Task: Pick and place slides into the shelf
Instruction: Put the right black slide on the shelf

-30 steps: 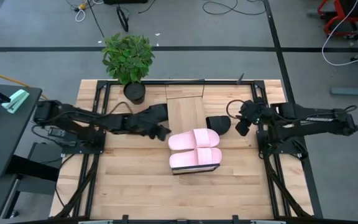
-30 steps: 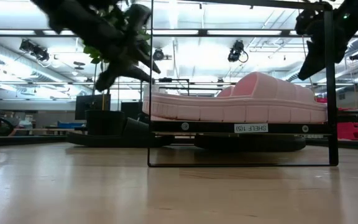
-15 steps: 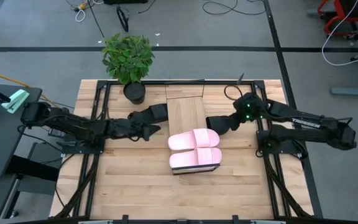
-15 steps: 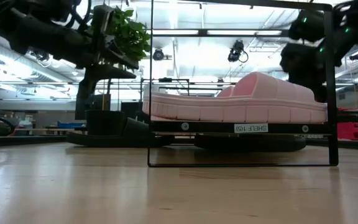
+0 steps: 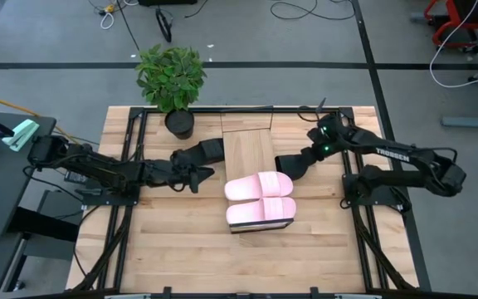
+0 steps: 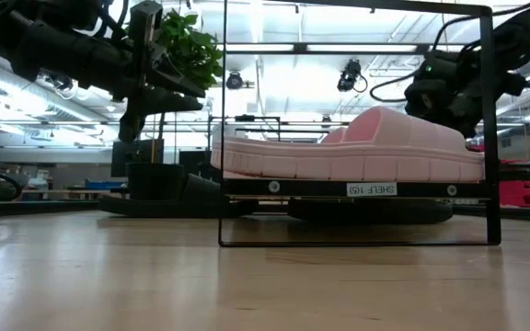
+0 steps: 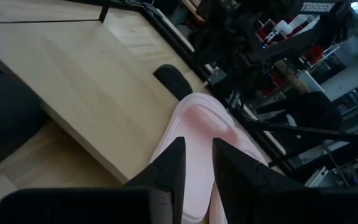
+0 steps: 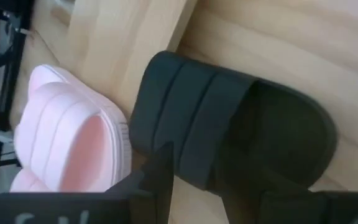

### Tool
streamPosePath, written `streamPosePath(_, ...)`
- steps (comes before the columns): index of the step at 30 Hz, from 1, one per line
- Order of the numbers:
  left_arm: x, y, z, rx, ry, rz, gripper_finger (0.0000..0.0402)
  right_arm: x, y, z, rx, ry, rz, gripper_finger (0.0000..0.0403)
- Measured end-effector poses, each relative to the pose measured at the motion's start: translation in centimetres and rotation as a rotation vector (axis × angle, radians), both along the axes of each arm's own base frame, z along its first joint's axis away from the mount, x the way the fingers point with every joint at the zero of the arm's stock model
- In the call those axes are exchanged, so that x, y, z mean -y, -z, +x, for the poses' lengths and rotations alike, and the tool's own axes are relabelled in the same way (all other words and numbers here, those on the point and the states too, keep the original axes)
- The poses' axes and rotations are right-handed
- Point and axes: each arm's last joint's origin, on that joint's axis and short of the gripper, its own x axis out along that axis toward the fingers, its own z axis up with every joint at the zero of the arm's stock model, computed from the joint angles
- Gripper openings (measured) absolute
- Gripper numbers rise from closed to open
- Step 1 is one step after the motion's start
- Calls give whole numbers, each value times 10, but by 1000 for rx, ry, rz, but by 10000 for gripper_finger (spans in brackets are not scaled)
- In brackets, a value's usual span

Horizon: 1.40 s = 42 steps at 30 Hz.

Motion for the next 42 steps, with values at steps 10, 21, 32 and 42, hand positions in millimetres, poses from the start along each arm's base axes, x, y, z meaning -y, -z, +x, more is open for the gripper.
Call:
streamPosePath(10, 0, 0, 0, -2, 0, 4, 80, 13, 19, 6, -37, 10, 65, 120)
streamPosePath(21, 0, 0, 0, -2, 0, 3, 72, 20, 29, 12, -11, -12, 107, 120)
streamPosePath(32, 0, 0, 0, -3, 1, 2, 80, 22, 32, 9, -26, -14, 99, 120)
streamPosePath(42, 0, 0, 0, -4, 0, 3, 69, 25, 32, 4, -33, 10, 113, 120)
